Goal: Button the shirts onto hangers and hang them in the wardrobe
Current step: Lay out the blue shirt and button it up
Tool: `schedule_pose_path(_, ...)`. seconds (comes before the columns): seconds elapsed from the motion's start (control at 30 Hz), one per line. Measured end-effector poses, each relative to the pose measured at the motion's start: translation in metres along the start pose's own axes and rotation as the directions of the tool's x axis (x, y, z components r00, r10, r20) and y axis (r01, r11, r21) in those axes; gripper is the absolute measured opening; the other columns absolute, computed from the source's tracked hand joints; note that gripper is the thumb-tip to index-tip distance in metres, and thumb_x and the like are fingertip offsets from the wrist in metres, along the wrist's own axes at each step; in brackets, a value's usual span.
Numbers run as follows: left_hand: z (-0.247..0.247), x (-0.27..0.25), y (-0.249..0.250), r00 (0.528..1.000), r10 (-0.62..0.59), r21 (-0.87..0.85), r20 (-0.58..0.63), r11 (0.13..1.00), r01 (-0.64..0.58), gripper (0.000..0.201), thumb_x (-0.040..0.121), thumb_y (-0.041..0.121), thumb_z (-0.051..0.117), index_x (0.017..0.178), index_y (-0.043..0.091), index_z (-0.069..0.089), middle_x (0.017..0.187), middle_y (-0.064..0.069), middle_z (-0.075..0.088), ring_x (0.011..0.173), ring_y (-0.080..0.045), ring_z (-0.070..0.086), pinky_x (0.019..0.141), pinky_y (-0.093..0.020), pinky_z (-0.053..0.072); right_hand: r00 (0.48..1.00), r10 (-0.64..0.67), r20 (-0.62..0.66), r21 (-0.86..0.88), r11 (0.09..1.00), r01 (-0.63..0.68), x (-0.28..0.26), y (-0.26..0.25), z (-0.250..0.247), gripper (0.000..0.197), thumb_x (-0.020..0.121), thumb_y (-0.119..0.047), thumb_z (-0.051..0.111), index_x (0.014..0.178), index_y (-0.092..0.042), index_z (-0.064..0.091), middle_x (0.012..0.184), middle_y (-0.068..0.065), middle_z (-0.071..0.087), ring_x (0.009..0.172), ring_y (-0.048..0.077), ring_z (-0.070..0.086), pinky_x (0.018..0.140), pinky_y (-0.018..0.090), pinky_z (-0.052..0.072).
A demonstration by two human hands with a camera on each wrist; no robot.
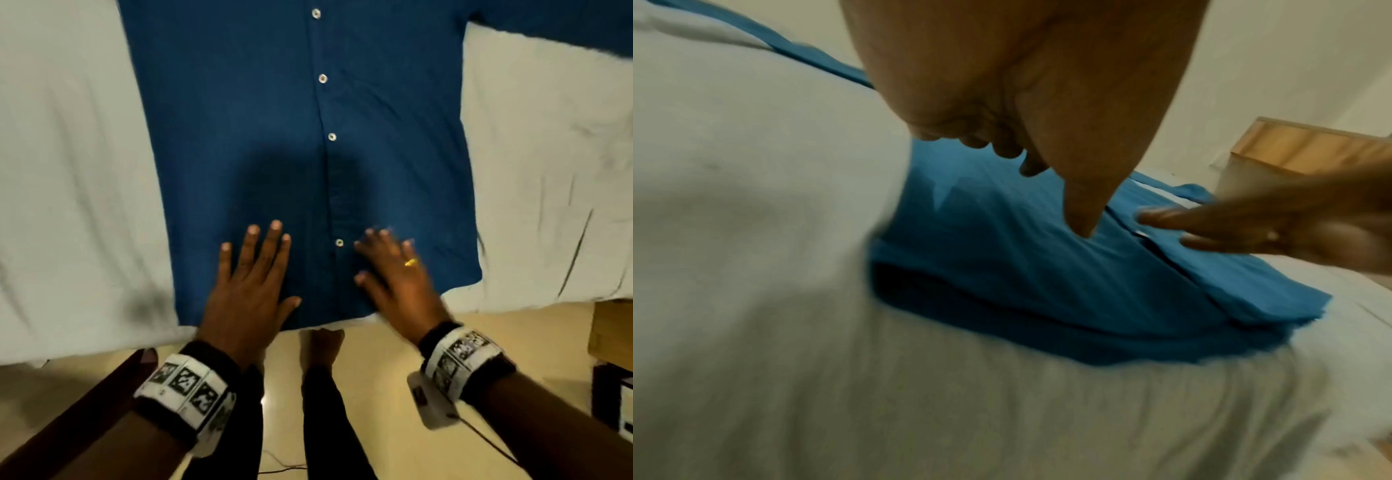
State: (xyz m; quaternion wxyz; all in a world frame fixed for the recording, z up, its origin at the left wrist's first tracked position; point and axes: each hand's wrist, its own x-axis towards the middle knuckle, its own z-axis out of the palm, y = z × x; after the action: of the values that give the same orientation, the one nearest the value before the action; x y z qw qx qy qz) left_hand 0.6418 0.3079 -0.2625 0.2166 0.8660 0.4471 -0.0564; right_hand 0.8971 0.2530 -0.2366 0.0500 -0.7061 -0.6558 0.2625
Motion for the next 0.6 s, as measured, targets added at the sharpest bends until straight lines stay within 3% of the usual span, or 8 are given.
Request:
schedule_pose_path(0.07,0.013,0.019,0.030,1.000,0.019,-0.034,-0.024,0.999,-0.020,0.081,0.097,0.049,0.050,0.160,0.009,0.018,0.169,-0.010,0.004,0.155,-0.033,0.005,0.120,-0.062,0.013,0.980,0.192,-0.055,-0.122,0.973,-0.198,0.013,0.040,-0.014,0.059,0.101,-0.039,0.043,0.155,-0.021,0.030,0.166,0.012,0.015,0.153,0.034,0.008,0.122,0.058,0.013)
schedule_pose_path(0.17,0.027,0.048,0.062,0.999,0.045,-0.021,-0.001,0.999,-0.045,0.080,0.098,0.053,0.041,0.162,0.016,0.009,0.170,-0.006,-0.001,0.156,-0.031,0.002,0.121,-0.064,0.011,0.971,0.217,0.104,-0.292,0.940,-0.179,0.011,0.081,-0.003,0.074,0.101,-0.054,0.033,0.160,-0.030,-0.005,0.167,0.001,-0.012,0.154,0.027,-0.009,0.124,0.054,0.004)
schedule_pose_path(0.23,0.037,0.055,0.067,0.998,0.043,0.037,0.042,0.998,-0.044,0.085,0.096,0.062,0.041,0.163,0.021,0.006,0.170,-0.002,-0.002,0.157,-0.028,0.001,0.122,-0.063,0.007,0.952,0.293,0.092,-0.322,0.913,-0.250,-0.003,0.105,0.006,0.077,0.099,-0.066,0.020,0.158,-0.031,-0.013,0.167,-0.004,-0.016,0.154,0.025,-0.010,0.123,0.055,0.001)
schedule_pose_path(0.3,0.043,0.053,0.067,0.997,0.026,0.089,0.068,0.996,-0.032,0.092,0.091,0.071,0.041,0.163,0.025,0.006,0.170,0.002,-0.003,0.157,-0.025,0.000,0.123,-0.061,0.001,0.873,0.486,0.030,-0.255,0.849,-0.464,-0.027,0.128,0.004,0.082,0.096,-0.072,0.015,0.158,-0.027,-0.014,0.166,-0.005,-0.018,0.154,0.026,-0.011,0.120,0.059,0.000)
schedule_pose_path(0.37,0.042,0.051,0.066,0.997,0.001,0.088,0.072,0.996,-0.007,0.098,0.087,0.076,0.041,0.163,0.028,0.002,0.170,0.005,-0.005,0.157,-0.024,-0.002,0.122,-0.060,-0.002,0.746,0.665,0.038,-0.178,0.739,-0.649,-0.049,0.142,-0.003,0.089,0.091,-0.077,0.011,0.157,-0.024,-0.017,0.165,-0.004,-0.024,0.153,0.028,-0.015,0.119,0.066,-0.001)
schedule_pose_path(0.43,0.039,0.050,0.069,0.996,-0.029,0.090,0.085,0.996,0.022,0.106,0.082,0.080,0.043,0.162,0.027,-0.002,0.170,0.005,-0.008,0.157,-0.024,-0.004,0.122,-0.062,-0.001,0.673,0.739,0.030,-0.164,0.668,-0.726,-0.057,0.142,-0.009,0.097,0.086,-0.079,0.008,0.158,-0.018,-0.015,0.164,0.002,-0.025,0.152,0.030,-0.018,0.117,0.068,-0.002)
schedule_pose_path(0.5,0.037,0.051,0.073,0.992,-0.063,0.109,0.106,0.993,0.051,0.116,0.077,0.085,0.043,0.162,0.024,-0.007,0.169,0.005,-0.012,0.156,-0.025,-0.008,0.121,-0.062,-0.002,0.725,0.684,-0.080,-0.193,0.703,-0.685,-0.043,0.126,-0.010,0.094,0.092,-0.075,0.015,0.159,-0.013,-0.009,0.165,0.011,-0.020,0.153,0.034,-0.014,0.116,0.070,-0.006)
schedule_pose_path(0.6,0.035,0.053,0.076,0.987,-0.092,0.123,0.132,0.990,0.076,0.121,0.075,0.091,0.036,0.162,0.019,-0.006,0.170,0.003,-0.010,0.156,-0.027,-0.008,0.120,-0.064,0.001,0.938,0.334,-0.088,-0.247,0.905,-0.346,0.002,0.074,0.008,0.089,0.092,-0.070,0.026,0.160,-0.022,-0.005,0.165,0.008,-0.018,0.153,0.035,-0.008,0.116,0.064,-0.011)
